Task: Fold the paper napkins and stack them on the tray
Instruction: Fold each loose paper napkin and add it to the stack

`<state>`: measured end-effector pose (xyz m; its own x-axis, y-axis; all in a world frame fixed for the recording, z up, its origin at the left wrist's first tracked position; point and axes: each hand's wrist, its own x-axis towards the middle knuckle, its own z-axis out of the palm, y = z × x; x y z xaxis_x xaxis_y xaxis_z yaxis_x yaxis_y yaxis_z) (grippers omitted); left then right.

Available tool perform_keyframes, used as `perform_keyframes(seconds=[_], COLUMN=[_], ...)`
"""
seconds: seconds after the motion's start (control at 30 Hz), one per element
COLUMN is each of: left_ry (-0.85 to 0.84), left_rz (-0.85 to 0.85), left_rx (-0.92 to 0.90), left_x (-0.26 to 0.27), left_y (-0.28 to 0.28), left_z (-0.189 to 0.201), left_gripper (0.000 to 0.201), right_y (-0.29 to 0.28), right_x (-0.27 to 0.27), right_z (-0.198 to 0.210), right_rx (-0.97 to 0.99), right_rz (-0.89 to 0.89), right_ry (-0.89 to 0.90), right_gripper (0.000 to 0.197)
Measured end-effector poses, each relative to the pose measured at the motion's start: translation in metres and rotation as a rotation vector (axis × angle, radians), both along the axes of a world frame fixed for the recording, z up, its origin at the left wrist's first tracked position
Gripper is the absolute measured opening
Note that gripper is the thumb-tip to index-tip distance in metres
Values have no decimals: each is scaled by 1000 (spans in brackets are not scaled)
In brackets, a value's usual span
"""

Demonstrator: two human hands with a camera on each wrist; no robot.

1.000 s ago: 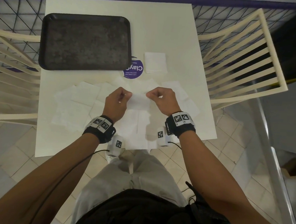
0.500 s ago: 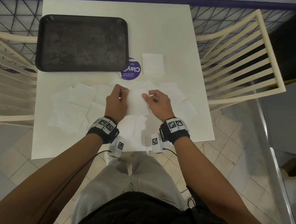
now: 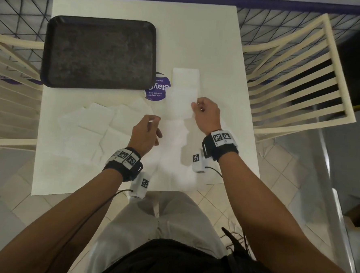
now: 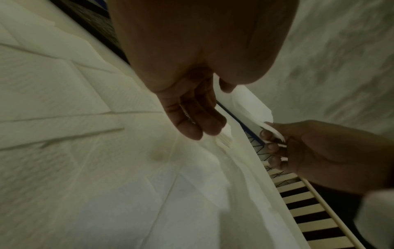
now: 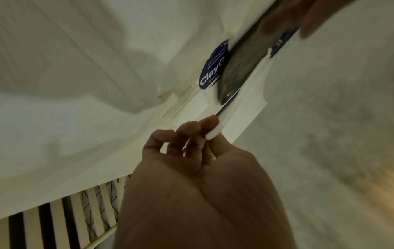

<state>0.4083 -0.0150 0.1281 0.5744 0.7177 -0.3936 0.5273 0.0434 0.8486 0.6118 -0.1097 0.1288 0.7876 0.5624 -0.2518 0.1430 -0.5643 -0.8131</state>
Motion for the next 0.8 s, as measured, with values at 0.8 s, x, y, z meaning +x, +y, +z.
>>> perform_keyframes(seconds=[0.8], left_ry=[259], left_rz=[-27], left_rx=[-78], left_x=[2], left_y=[-10], left_z=[-53], left_gripper=[10], right_y=[95], right_x=[90], right_z=[-53], right_rx=[-242], right_rz=[-27], right_ry=[-56], right_gripper=[24])
